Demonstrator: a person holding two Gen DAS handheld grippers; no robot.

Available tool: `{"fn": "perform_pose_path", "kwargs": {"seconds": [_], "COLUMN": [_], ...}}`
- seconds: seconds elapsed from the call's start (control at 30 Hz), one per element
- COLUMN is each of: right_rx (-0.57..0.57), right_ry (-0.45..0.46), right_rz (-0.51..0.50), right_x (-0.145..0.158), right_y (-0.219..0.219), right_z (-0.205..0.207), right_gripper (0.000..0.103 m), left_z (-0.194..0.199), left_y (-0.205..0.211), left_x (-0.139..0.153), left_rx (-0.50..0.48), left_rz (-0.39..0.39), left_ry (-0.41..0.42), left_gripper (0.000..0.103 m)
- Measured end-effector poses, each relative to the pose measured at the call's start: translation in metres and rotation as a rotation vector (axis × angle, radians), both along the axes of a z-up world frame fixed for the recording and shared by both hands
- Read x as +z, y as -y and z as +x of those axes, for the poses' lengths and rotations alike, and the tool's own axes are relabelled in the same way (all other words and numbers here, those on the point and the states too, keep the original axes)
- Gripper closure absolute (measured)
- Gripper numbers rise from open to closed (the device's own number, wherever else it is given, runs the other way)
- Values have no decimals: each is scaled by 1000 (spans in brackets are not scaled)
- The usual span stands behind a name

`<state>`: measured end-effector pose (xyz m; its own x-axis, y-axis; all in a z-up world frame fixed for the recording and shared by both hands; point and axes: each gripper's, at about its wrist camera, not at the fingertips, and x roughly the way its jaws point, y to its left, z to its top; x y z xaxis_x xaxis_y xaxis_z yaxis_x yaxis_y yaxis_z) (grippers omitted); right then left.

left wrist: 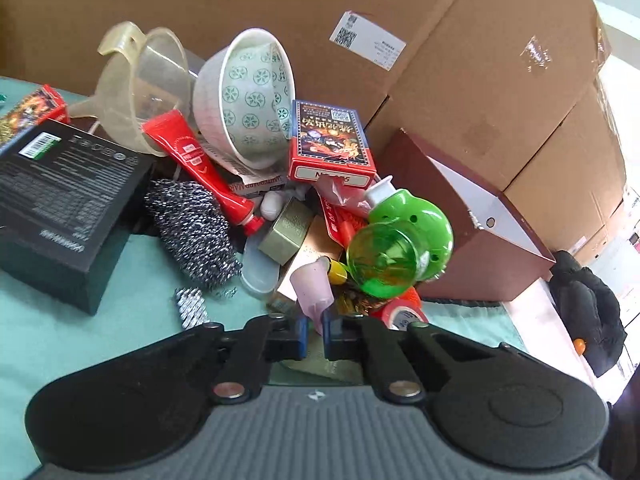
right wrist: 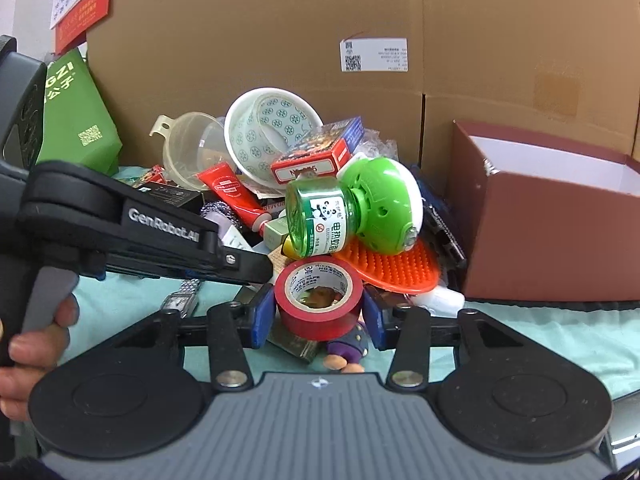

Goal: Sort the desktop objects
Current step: 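Grasp the red tape roll with the right tool while the left tool grasps the purple figure keychain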

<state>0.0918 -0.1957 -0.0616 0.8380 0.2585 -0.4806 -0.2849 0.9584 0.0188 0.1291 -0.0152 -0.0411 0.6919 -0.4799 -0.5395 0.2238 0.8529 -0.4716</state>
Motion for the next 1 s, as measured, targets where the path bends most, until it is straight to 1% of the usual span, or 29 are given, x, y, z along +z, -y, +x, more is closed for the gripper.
{"fn": "perform_pose_path", "kwargs": {"seconds": [0.17,0.3,0.4,0.47,0.53,0.6,0.63,0.67,0.7,0.73,0.8,0.9,1.0], "right_rx": [32,50,52,55,53,47,45,44,41,41,45,48,51], "right_ry": [-3,-55,-102,-131,-142,-144,-144,-144,-141,-135,-129,-133,-140], "right_rz": [-19,-9,-7,-11,-19,-15,-11,-10,-14,-18,-31,-27,-20], "right_x": [7,4,-3,-7,-11,-15,-15,-15,-14,-14,-13,-13,-15], "right_y": [6,15,21,22,23,24,24,24,24,24,23,24,24], "right_z": [-27,-51,-67,-76,-83,-85,-85,-84,-84,-84,-84,-81,-77], "right_gripper": [57,57,57,57,57,57,57,57,57,56,56,55,55], "left_z": [-38,-74,-96,-105,-111,-113,-113,-113,-114,-115,-119,-120,-114], "left_y": [-11,-22,-26,-26,-25,-25,-26,-27,-29,-31,-35,-37,-32], "left_x": [10,14,10,4,-1,-3,-3,-2,0,3,9,16,24], "left_rx": [-28,-53,-78,-90,-95,-92,-93,-89,-83,-81,-75,-74,-77], "left_rz": [13,40,62,91,128,161,166,163,163,167,175,180,189], "left_ry": [14,18,-7,-35,-38,-35,-38,-38,-34,-24,-1,28,42], "left_gripper": [100,100,101,101,101,92,84,71,62,58,48,42,41]}}
